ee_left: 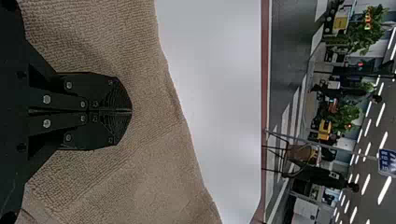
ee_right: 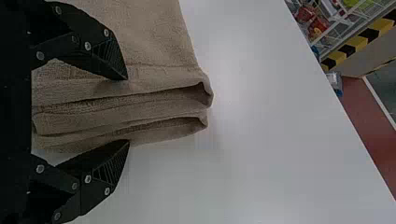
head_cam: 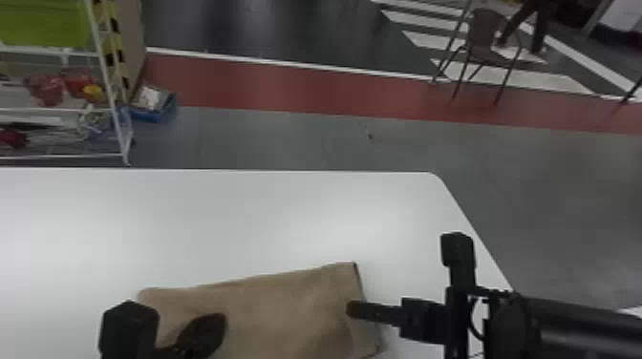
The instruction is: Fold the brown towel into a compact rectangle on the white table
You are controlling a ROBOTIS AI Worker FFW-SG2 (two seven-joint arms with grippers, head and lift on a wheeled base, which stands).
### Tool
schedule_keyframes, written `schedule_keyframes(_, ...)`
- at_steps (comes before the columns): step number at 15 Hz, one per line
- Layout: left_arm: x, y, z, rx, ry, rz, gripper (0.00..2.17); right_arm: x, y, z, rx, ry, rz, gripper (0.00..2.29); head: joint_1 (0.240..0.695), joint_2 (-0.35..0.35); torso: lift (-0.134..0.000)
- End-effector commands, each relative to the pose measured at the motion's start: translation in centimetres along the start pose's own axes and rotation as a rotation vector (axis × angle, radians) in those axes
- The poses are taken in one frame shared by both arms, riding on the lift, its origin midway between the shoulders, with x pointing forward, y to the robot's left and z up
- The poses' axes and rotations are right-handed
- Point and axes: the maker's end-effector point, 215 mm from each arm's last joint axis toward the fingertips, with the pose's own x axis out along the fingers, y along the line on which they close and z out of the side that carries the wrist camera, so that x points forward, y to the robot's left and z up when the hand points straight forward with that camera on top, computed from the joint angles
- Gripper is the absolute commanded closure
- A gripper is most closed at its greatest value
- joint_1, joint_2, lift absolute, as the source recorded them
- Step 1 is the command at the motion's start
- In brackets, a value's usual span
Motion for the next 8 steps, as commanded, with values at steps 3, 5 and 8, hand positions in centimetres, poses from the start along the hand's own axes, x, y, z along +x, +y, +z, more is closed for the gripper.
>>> schedule_keyframes(3,-0.2,-0.3,-0.1,0.0,0.001,-0.003,1.72,0.3,1.0,-0.3,0.005,0.01,0.044,0.97,0.695,-0.284,-0.123)
schedule_keyframes(5,-0.4,-0.2,0.0,-0.001,-0.003,0.001,1.72,0.1,1.6,0.0,0.01,0.001,0.083,1.31,0.695,-0.275,-0.123)
schedule_keyframes(8,-0.7,-0.5,-0.2,0.001,-0.001,-0.002,1.72,-0.9,2.7,0.0,0.02,-0.019,0.145,1.43,0.695,-0.263,-0.123)
